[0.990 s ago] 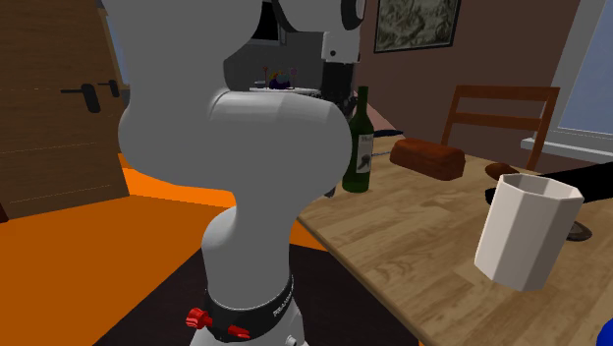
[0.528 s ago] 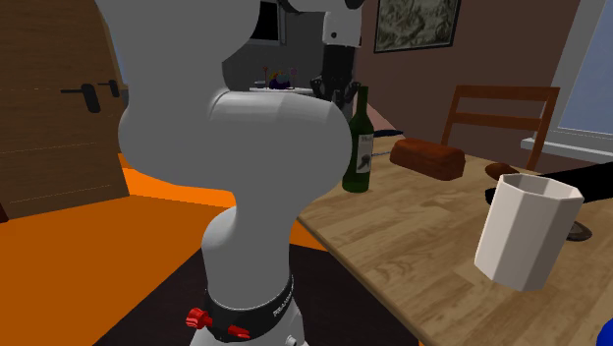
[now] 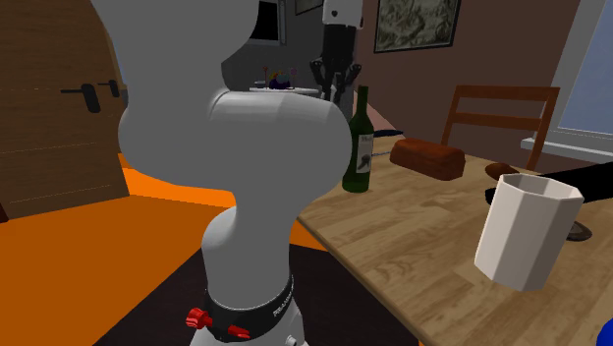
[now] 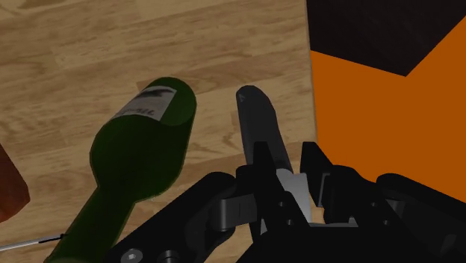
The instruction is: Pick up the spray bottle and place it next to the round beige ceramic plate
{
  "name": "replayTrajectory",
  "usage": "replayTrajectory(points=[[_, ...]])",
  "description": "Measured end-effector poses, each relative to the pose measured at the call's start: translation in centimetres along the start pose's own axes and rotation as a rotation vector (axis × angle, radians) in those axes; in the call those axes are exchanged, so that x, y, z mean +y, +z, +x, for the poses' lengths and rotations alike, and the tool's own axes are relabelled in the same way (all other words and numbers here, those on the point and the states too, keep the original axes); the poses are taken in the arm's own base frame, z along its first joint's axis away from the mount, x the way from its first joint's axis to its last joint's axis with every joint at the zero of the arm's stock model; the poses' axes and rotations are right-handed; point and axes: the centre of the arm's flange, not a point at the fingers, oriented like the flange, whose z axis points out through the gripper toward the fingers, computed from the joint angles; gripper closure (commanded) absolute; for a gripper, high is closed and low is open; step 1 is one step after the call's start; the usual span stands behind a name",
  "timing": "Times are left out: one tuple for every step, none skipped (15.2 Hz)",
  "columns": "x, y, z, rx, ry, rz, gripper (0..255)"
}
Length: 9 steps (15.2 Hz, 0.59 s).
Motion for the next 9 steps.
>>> replayTrajectory(points=[[0.0, -0.5, 0.0, 0.000, 0.000, 0.000, 255], [-0.1, -1.0, 0.2, 0.000, 0.000, 0.000, 255], [-0.1, -1.7, 0.2, 0.000, 0.000, 0.000, 255], [-0.2, -2.2, 0.2, 0.000, 0.000, 0.000, 255], [-0.1, -2.8, 0.2, 0.000, 0.000, 0.000, 255], [-0.1, -3.3, 0.2, 0.000, 0.000, 0.000, 255], [-0.1, -3.7, 0.2, 0.000, 0.000, 0.000, 255], [-0.2, -4.2, 0.2, 0.000, 0.000, 0.000, 255], [-0.4, -4.7, 0.3, 0.000, 0.000, 0.000, 255]])
